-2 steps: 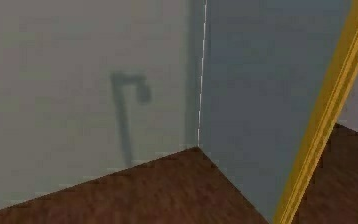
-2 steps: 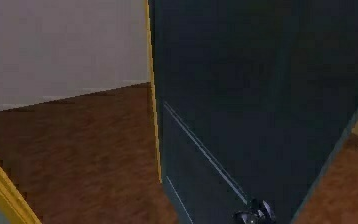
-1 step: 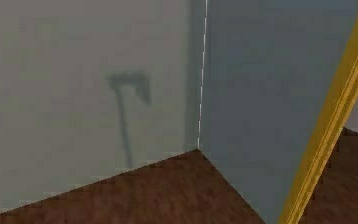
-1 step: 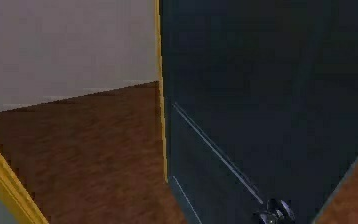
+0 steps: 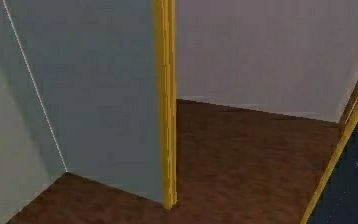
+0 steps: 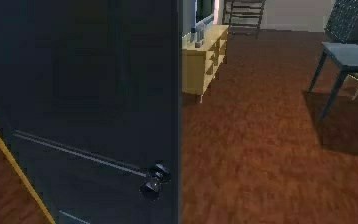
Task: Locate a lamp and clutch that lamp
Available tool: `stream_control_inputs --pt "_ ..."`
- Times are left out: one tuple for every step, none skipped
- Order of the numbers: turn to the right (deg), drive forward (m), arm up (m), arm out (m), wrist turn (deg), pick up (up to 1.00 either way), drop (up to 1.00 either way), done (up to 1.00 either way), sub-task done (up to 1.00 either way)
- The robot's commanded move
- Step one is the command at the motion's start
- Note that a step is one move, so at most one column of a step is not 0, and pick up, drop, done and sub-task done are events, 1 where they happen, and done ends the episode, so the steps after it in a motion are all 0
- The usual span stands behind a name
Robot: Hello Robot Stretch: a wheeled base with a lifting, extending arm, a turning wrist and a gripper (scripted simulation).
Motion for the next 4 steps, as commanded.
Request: stream_control_inputs --pt "21.0 0.00 0.00 0.00 0.0 0.00 0.00 0.00 0.00" --pt "0.0 1.00 0.00 0.00 0.0 0.00 0.00 0.00 0.00" --pt "27.0 0.00 0.00 0.00 0.0 0.00 0.00 0.00 0.00" --pt "0.0 0.05 0.00 0.00 0.0 0.00 0.00 0.00 0.00"
